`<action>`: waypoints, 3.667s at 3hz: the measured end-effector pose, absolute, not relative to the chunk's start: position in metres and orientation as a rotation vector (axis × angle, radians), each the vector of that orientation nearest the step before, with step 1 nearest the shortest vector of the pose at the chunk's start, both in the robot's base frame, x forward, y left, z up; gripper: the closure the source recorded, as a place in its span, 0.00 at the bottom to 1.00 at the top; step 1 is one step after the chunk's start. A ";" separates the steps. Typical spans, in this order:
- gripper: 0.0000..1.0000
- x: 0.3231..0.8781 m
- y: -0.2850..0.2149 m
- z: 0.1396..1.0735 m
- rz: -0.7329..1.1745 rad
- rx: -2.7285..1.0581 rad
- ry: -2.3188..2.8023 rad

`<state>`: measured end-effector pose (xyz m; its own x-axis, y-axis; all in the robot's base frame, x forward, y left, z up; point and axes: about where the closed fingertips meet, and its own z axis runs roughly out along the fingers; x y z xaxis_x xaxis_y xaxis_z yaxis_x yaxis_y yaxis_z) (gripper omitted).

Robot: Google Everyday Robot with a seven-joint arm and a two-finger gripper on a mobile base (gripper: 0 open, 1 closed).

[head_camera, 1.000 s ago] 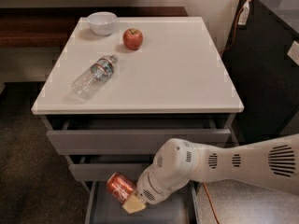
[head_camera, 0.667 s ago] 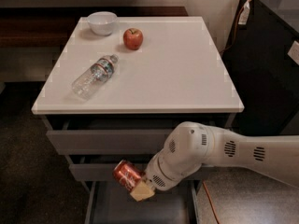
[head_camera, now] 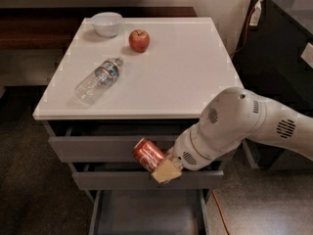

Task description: Pick coke can from bottom drawer and place on counter

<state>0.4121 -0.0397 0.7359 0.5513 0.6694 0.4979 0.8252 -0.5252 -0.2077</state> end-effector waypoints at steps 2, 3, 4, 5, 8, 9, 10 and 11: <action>1.00 0.417 -0.040 0.766 -0.516 -2.384 -1.227; 1.00 0.428 -0.040 0.801 -0.525 -2.392 -1.271; 1.00 0.442 -0.045 0.829 -0.527 -2.395 -1.294; 1.00 0.459 -0.054 0.857 -0.547 -2.396 -1.300; 1.00 0.523 -0.087 0.913 -0.539 -2.449 -1.243; 1.00 0.560 -0.108 0.910 -0.484 -2.495 -1.168; 1.00 0.588 -0.119 0.903 -0.424 -2.543 -1.130; 1.00 0.603 -0.121 0.896 -0.375 -2.576 -1.120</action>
Offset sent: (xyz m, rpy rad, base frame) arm 0.0192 -0.0061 0.0903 -0.0692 -0.0703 0.0162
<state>0.6034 -0.1207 0.8964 0.6607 0.6616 0.3547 0.7418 -0.6478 -0.1735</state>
